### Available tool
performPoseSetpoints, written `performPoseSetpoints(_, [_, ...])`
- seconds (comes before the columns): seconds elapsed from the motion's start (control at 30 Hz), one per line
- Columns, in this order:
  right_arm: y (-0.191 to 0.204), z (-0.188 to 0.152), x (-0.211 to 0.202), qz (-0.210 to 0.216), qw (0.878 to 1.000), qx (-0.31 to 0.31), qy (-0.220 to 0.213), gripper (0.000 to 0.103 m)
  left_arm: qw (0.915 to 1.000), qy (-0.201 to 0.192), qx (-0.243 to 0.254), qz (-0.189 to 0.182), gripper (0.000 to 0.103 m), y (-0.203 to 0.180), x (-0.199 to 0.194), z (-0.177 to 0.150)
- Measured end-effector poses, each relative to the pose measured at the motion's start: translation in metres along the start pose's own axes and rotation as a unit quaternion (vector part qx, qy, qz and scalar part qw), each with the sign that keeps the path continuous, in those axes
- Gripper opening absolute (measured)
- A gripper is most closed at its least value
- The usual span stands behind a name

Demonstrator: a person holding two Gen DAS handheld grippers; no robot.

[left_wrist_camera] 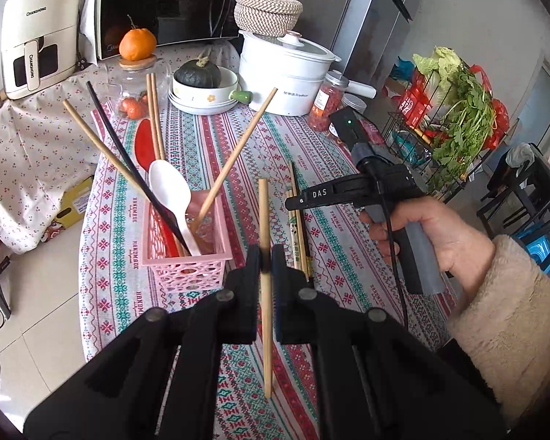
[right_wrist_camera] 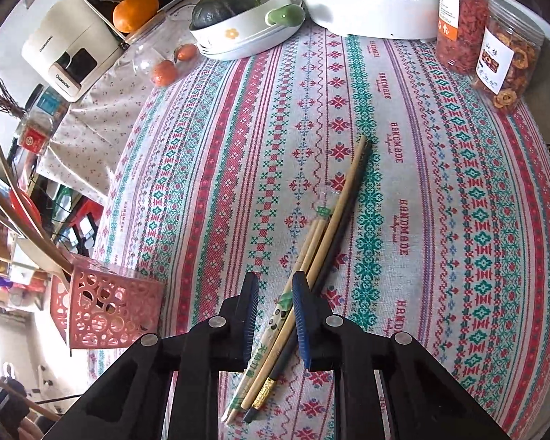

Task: Organize utensils
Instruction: 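Lift the chopstick with the left gripper while the right gripper grasps another wooden chopstick, then lower the chopstick into the basket with the left gripper while the right gripper lifts its chopstick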

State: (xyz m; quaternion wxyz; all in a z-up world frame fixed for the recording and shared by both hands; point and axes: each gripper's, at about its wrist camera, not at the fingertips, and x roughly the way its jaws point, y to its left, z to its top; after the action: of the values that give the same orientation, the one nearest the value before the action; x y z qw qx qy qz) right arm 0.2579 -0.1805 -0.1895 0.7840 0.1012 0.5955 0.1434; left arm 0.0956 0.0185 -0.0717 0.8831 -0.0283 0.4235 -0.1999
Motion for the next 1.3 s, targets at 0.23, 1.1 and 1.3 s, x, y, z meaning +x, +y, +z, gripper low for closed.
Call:
performPoseSetpoints(0.23, [-0.001,0.005,0.017,-0.048,0.999,0.015,0.011,0.012,0.9999,-0.001,-0.011,-0.006,0.007,0.015,-0.005,-0.003])
performPoseSetpoints(1.1, [0.031,-0.033,-0.079,-0.009,0.982,-0.031,-0.185,0.005,0.9945,-0.1,-0.028,0.014,0.007,0.025,-0.056,0.0])
performPoseSetpoints(1.3, [0.043,-0.049,-0.134,0.014,0.964,-0.05,-0.259,0.005,0.9838,-0.174,-0.042,0.014,0.007,0.026,-0.085,0.009])
